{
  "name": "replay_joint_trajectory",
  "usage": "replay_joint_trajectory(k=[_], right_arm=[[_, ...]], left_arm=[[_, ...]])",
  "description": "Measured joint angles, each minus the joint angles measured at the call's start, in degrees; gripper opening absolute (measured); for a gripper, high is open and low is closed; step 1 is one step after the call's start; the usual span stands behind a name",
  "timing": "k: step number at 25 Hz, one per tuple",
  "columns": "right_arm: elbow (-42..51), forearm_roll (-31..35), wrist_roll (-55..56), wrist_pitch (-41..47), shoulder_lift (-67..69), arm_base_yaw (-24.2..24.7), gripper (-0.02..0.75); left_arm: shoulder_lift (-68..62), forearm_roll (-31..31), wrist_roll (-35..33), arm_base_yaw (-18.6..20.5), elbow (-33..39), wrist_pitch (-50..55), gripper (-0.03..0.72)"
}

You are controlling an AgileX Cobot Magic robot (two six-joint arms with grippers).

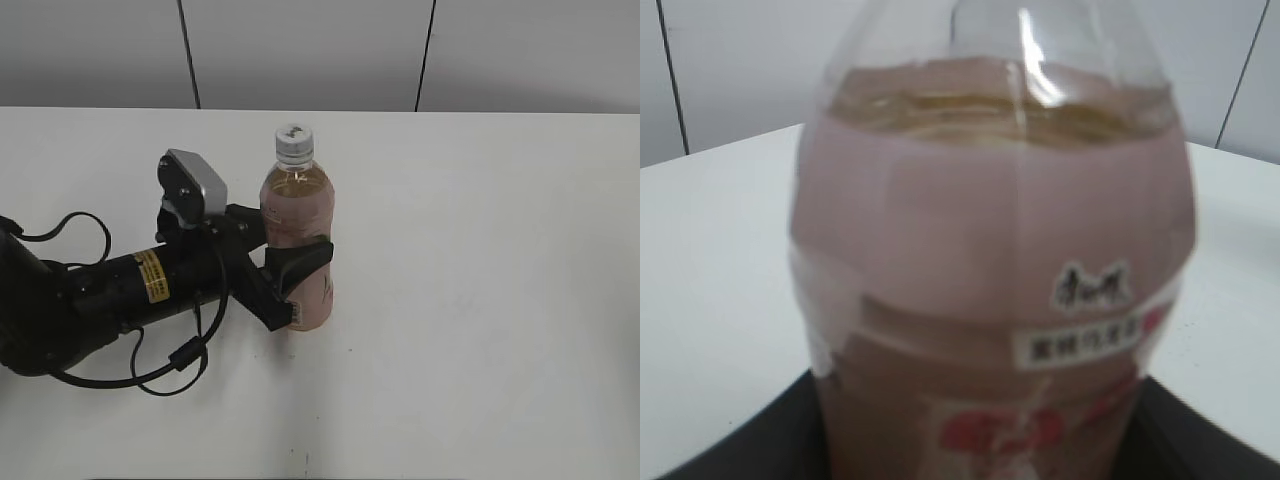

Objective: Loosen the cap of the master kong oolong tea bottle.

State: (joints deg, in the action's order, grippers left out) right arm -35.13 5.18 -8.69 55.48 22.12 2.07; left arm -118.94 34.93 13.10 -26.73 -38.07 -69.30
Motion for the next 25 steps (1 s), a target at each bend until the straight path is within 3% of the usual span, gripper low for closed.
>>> replay_joint_trajectory(k=[16, 25], right_arm=[[-19.9, 7.8, -1.2, 3.6, 46.6, 0.0, 0.371], [-29.7, 10.2, -0.9, 8.9, 55.5, -1.6, 0.369]], left_arm=[[0.0, 0.0, 0.0, 0.0, 0.0, -0.1, 0.382], [0.0, 0.1, 0.0, 0.0, 0.0, -0.1, 0.382]])
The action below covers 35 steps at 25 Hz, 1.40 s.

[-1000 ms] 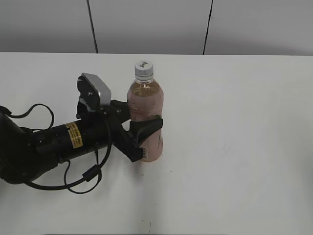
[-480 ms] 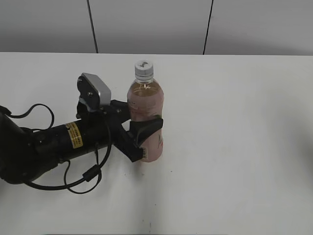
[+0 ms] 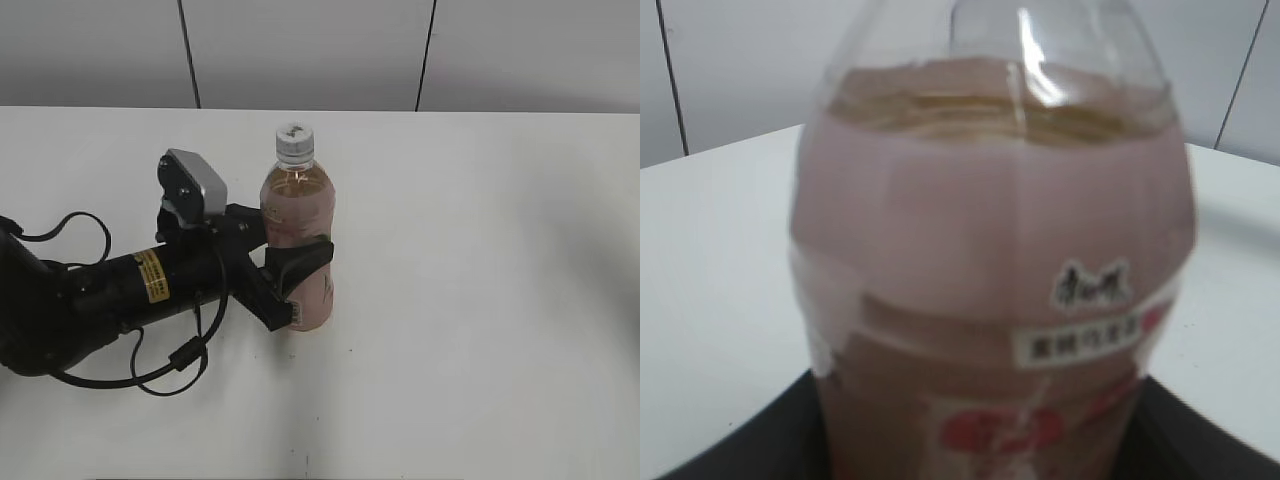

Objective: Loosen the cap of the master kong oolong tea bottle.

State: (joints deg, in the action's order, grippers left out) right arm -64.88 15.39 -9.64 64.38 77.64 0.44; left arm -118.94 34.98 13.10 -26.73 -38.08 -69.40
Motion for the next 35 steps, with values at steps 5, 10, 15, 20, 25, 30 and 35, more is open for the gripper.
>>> replay_joint_trajectory(k=[5, 10, 15, 20, 25, 30, 35], right_arm=[[-3.7, 0.2, 2.3, 0.3, 1.8, -8.2, 0.330], [-10.2, 0.4, 4.3, 0.3, 6.1, -21.7, 0.322], [-20.4, -1.2, 4.2, 1.0, 13.7, -31.4, 0.322], [-30.8, -3.7, 0.9, 4.6, 21.1, -35.0, 0.322], [-37.7, -3.9, 5.3, 4.9, 26.7, -35.5, 0.322], [-40.8, -3.8, 12.0, 5.3, 29.4, -35.5, 0.322], [-41.1, -0.9, 16.4, 5.3, 31.6, -35.5, 0.322]], left_arm=[[0.0, 0.0, 0.0, 0.0, 0.0, 0.0, 0.382], [0.0, 0.0, 0.0, 0.0, 0.0, 0.0, 0.382], [0.0, 0.0, 0.0, 0.0, 0.0, 0.0, 0.382], [0.0, 0.0, 0.0, 0.0, 0.0, 0.0, 0.382], [0.0, 0.0, 0.0, 0.0, 0.0, 0.0, 0.382], [0.0, 0.1, 0.0, 0.0, 0.0, 0.0, 0.382], [0.0, 0.1, 0.0, 0.0, 0.0, -0.1, 0.382]])
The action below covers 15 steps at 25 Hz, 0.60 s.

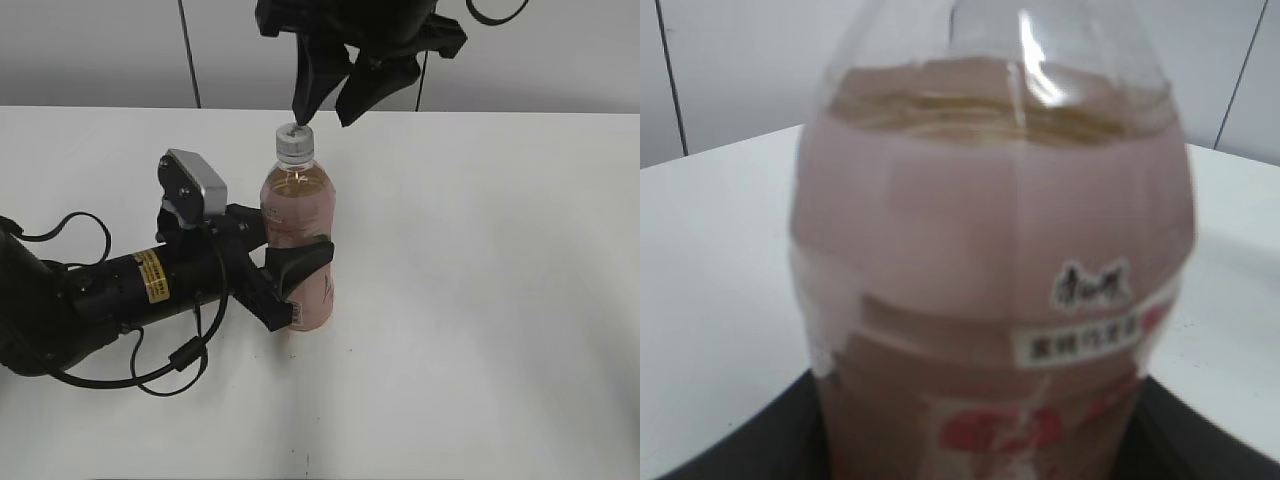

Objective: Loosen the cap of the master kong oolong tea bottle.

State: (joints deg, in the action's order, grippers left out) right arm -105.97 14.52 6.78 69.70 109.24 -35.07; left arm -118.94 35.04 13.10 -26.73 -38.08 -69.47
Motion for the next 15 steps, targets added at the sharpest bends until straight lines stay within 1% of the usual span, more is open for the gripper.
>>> replay_joint_trajectory(k=[15], right_arm=[[-0.4, 0.7, 5.8, 0.2, 2.4, -2.3, 0.322]], left_arm=[[0.0, 0.0, 0.0, 0.0, 0.0, 0.0, 0.382]])
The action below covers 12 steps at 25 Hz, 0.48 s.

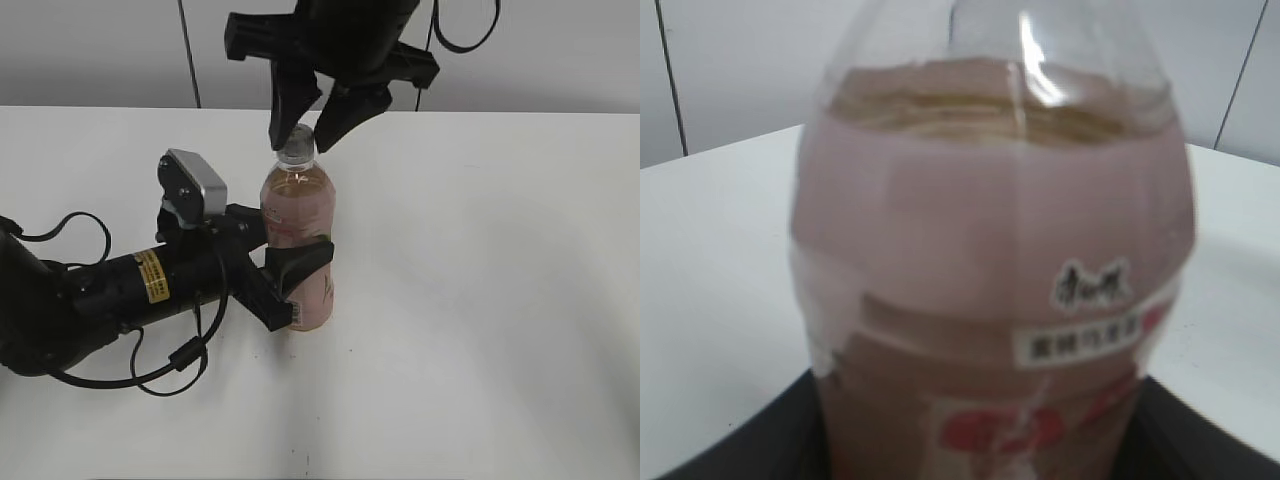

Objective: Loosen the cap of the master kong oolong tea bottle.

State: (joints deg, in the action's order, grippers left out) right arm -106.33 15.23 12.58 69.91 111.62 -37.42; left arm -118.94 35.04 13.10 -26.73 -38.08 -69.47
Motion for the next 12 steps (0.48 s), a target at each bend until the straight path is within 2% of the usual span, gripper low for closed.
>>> replay_joint_trajectory(k=[12], right_arm=[[-4.5, -2.3, 3.0, 0.5, 2.1, -0.7, 0.322]], left_arm=[[0.0, -0.2, 0.4, 0.0, 0.0, -0.1, 0.382]])
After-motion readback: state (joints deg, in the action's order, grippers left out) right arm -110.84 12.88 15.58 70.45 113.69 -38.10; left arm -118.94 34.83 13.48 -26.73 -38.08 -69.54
